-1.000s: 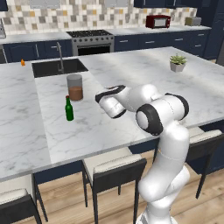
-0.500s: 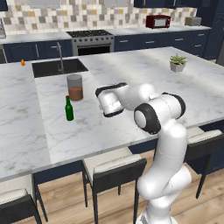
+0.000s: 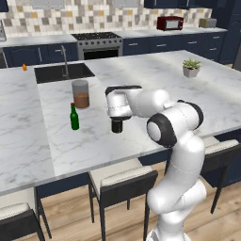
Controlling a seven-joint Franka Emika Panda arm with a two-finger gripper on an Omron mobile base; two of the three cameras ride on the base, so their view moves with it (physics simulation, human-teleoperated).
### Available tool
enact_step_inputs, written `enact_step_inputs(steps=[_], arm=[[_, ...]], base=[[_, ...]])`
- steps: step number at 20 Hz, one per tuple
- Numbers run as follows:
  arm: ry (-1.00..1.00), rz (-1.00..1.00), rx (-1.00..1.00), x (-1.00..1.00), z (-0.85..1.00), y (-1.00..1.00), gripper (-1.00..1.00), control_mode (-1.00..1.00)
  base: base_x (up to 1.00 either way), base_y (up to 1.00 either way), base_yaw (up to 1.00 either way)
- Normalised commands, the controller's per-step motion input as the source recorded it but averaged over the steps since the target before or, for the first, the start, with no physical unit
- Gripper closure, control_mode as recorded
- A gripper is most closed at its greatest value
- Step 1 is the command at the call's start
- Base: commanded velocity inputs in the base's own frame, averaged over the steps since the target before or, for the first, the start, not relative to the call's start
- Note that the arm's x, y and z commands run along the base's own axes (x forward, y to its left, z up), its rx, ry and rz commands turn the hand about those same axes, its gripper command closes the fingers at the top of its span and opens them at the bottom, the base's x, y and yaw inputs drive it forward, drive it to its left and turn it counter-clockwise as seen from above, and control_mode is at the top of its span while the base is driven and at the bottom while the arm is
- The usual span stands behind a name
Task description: Open the cabinet directly in front. Then move the beer and the mug to the dining counter with the jar on it.
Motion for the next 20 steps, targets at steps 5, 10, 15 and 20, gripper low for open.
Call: enact_step_inputs(steps=[5, 10, 15, 20], arm=[[0.04, -0.06, 0.03, -1.00, 0.94, -0.62, -1.00, -1.00], [0.00, -0.01, 0.02, -1.00, 0.69, -0.90, -1.00, -1.00], [-0.06, 0.00, 0.05, -1.00, 0.57, -0.98, -1.00, -1.00], [-0.18, -0.04, 0.03, -0.57, 0.06, -0.30, -1.00, -1.00]], base=[[0.00, 0.00, 0.00], [0.00, 0.00, 0.00], [0.00, 0.00, 0.00], [0.00, 0.00, 0.00]])
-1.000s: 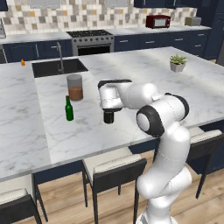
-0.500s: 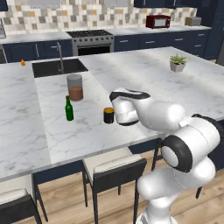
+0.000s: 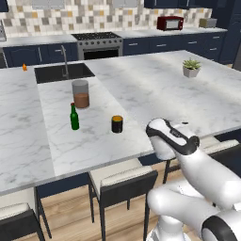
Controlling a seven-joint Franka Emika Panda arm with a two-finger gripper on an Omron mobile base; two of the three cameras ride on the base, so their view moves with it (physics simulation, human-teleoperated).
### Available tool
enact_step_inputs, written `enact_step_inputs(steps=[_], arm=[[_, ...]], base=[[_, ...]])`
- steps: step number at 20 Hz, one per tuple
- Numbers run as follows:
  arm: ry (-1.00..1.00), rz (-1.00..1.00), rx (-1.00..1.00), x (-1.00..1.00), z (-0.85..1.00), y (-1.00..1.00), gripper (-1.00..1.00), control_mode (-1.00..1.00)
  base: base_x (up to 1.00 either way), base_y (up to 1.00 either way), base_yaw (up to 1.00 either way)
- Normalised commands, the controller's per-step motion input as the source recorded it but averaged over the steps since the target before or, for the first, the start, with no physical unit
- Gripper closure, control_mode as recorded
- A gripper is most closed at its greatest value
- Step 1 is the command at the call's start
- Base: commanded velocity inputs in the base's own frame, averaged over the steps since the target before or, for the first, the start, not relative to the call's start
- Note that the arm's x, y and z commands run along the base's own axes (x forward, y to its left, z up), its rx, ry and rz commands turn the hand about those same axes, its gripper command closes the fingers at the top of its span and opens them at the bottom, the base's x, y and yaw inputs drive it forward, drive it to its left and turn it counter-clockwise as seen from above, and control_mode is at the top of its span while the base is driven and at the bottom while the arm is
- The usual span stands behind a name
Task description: Open the cabinet directly in front. Then move the beer and the mug to the dining counter with the jar on it.
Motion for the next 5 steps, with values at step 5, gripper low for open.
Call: enact_step_inputs(steps=[5], arm=[[-0.33, 0.15, 0.00, -1.00, 0.09, 0.13, -1.00, -1.00]], base=[[0.00, 0.00, 0.00]])
